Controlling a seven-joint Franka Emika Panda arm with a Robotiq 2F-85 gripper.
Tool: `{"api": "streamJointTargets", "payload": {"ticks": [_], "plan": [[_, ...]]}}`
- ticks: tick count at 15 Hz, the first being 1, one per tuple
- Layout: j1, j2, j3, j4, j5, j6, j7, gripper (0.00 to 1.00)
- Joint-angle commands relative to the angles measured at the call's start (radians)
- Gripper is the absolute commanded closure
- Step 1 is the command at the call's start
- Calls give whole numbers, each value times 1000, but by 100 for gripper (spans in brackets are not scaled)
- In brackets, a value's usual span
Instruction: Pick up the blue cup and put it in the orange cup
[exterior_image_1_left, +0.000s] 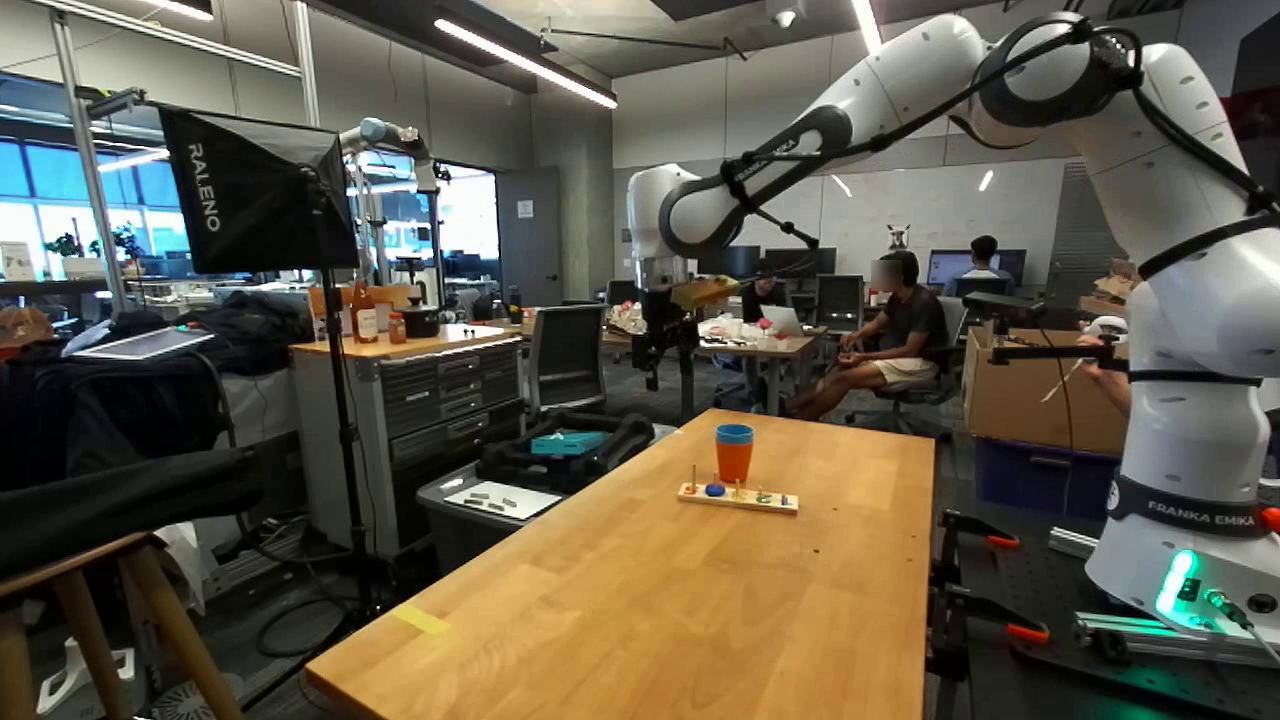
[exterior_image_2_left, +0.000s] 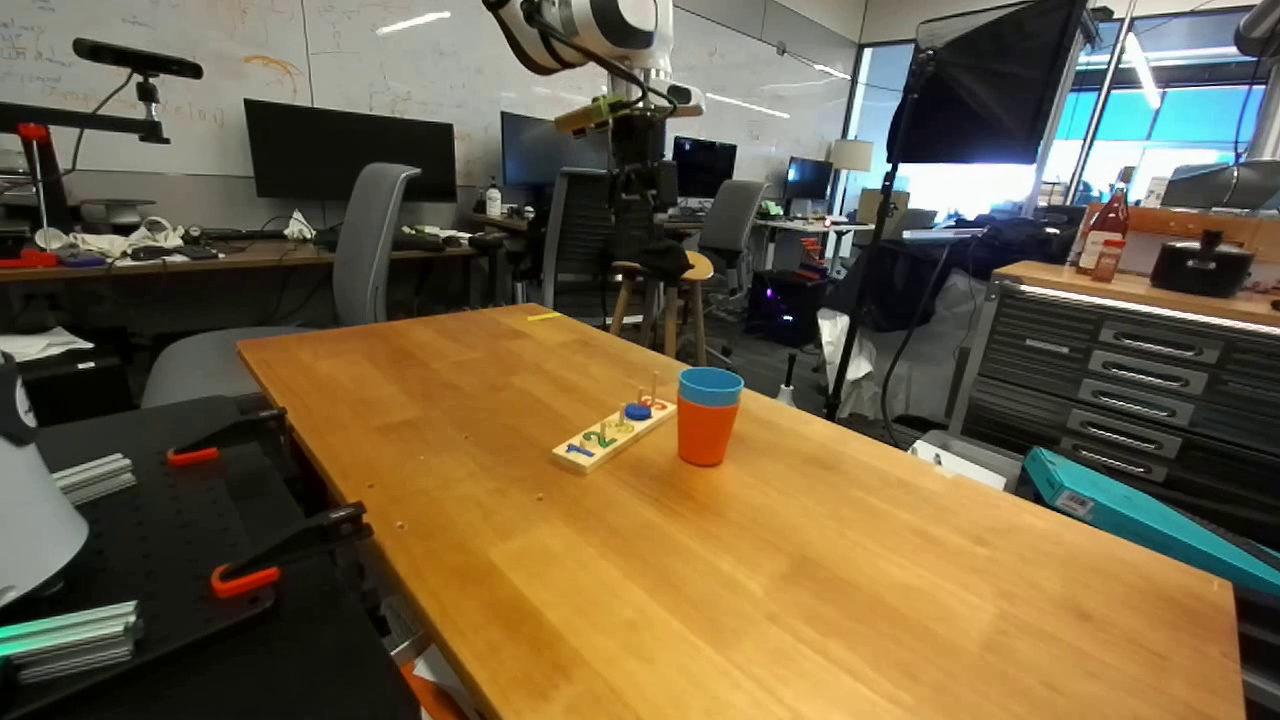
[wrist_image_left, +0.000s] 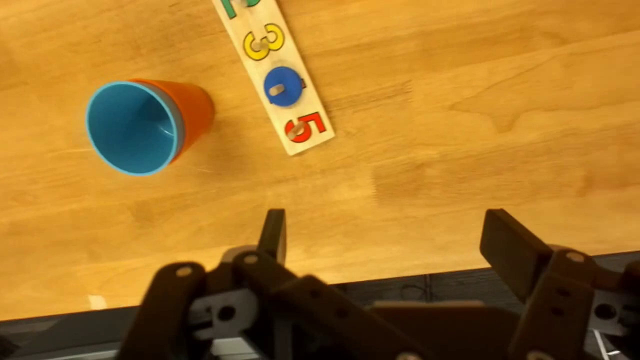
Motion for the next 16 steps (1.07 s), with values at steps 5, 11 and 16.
{"api": "streamJointTargets", "payload": {"ticks": [5, 11, 16], "plan": [[-4, -206, 42, -160, 81, -47, -105, 0], [-16, -338, 36, -250, 60, -91, -104, 0], [-17, -312, 41, -229, 65, -85, -90, 0]]}}
